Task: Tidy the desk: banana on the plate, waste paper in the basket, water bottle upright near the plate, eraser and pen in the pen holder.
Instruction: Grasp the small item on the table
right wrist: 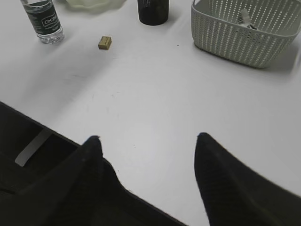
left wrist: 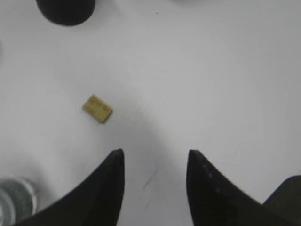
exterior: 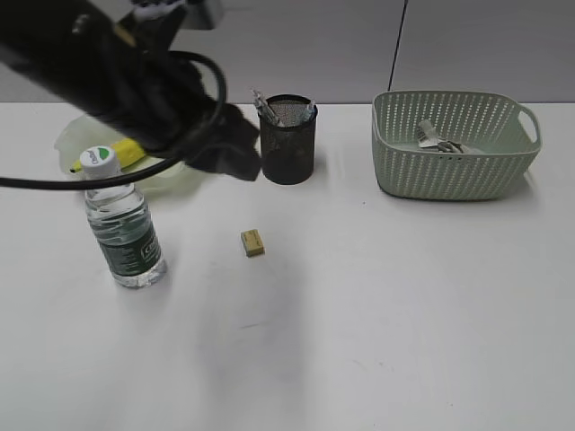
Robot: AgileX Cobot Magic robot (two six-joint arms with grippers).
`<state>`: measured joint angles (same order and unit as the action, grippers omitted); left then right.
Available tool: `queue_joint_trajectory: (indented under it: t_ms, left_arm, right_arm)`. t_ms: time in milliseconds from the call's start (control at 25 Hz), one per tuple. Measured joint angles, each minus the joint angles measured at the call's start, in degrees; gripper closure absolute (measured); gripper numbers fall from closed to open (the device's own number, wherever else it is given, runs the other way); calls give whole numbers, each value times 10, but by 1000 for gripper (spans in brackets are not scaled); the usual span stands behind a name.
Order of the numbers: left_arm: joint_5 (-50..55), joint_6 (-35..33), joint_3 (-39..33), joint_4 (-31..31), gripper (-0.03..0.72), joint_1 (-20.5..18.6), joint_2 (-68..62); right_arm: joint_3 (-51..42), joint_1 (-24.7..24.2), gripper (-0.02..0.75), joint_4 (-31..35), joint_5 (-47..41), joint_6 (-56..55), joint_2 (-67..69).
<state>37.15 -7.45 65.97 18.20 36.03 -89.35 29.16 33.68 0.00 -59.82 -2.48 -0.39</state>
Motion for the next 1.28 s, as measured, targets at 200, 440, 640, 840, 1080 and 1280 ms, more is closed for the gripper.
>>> queue_joint_trajectory:
  t_ms: [200, 440, 640, 840, 1080, 1280]
  left_arm:
    - [45, 109, 130, -25, 358, 24, -105]
    - [180, 292, 266, -109, 342, 25, -219]
    - [246, 386, 355, -138, 245, 25, -278]
    - [307, 449, 395, -155, 211, 22, -330]
    - [323, 480, 398, -134, 205, 10, -380]
    - [320, 485, 400, -123, 205, 1, -409]
  right_arm:
    - [0, 0, 248, 0, 0, 0, 0]
    - [0, 0, 248, 0, 0, 0, 0]
    - [0, 0, 248, 0, 0, 0, 0]
    - [0, 0, 248, 0, 0, 0, 0]
    - [0, 0, 248, 0, 0, 0, 0]
    - [0, 0, 248, 0, 0, 0, 0]
